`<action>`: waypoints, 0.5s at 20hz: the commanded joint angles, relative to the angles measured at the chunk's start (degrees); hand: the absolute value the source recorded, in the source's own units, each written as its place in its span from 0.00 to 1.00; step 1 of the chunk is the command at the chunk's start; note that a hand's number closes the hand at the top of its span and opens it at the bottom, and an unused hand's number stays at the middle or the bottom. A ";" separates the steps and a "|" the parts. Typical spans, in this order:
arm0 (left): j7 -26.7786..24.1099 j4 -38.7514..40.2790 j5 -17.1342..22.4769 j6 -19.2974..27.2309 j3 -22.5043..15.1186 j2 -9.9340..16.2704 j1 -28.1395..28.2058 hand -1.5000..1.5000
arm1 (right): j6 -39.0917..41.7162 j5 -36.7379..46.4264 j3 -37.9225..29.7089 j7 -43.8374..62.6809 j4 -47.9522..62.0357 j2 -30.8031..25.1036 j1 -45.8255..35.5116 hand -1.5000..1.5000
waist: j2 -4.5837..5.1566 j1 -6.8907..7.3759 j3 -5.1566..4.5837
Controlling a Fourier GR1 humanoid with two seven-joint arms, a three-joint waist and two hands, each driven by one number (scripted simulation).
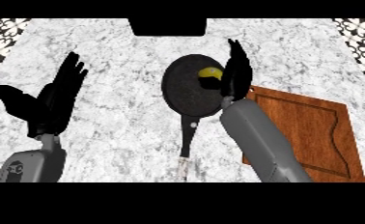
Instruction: Pick the lemon from the cutting board and place it in the pan
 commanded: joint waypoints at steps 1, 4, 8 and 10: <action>-0.77 1.26 -0.92 0.98 0.47 -0.23 0.34 0.50 | -2.99 -5.19 -1.83 -3.60 -12.82 -1.09 6.15 0.00 | -0.49 -1.93 -0.03; 0.24 -1.92 -0.63 0.83 0.96 0.60 2.67 0.50 | -6.20 -8.62 -0.61 -7.79 -22.09 -0.31 16.54 0.00 | -0.79 -2.22 0.00; 1.18 -3.83 -1.08 1.59 -0.58 -0.99 3.51 0.50 | -5.42 -14.18 3.09 -14.06 -37.92 -3.06 28.87 0.00 | -0.69 -2.16 0.03; 1.10 -2.69 0.02 0.63 0.96 0.32 1.55 0.50 | -3.95 -18.97 5.54 -17.25 -45.16 -3.81 34.38 0.00 | -0.53 -2.09 0.03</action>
